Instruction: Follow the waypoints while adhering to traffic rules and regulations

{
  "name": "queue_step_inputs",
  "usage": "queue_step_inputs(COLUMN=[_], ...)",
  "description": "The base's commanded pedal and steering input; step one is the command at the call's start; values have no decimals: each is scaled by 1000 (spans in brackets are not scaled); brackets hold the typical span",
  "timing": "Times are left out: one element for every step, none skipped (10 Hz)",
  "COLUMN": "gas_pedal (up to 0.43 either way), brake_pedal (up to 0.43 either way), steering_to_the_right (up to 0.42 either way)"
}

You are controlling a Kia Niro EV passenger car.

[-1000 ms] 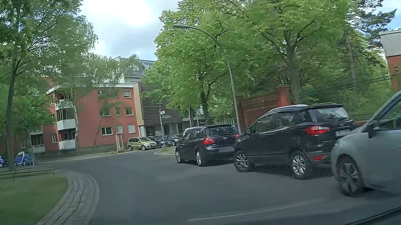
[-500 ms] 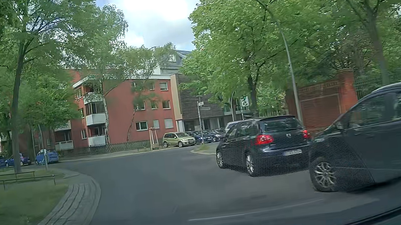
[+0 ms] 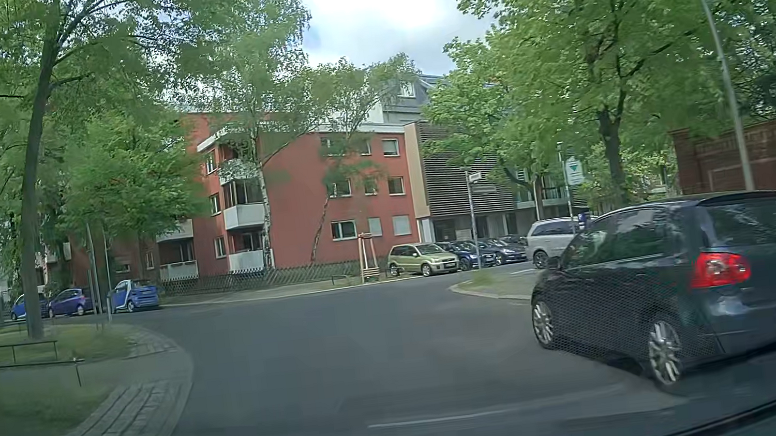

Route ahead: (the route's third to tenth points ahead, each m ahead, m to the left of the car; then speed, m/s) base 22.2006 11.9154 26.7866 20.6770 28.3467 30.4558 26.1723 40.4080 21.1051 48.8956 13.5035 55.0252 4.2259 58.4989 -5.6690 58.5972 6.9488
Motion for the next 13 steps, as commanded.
queue_step_inputs(gas_pedal=[0, 0, 0, 0, 0, 0, 0, 0, 0, 0, 0, 0, 0], brake_pedal=[195, 213, 220, 226, 232, 238, 238, 244, 268, 305, 323, 341, 348], steering_to_the_right=[-155, -154, -154, -154, -153, -153, -153, -153, -153, -153, -154, -154, -154])
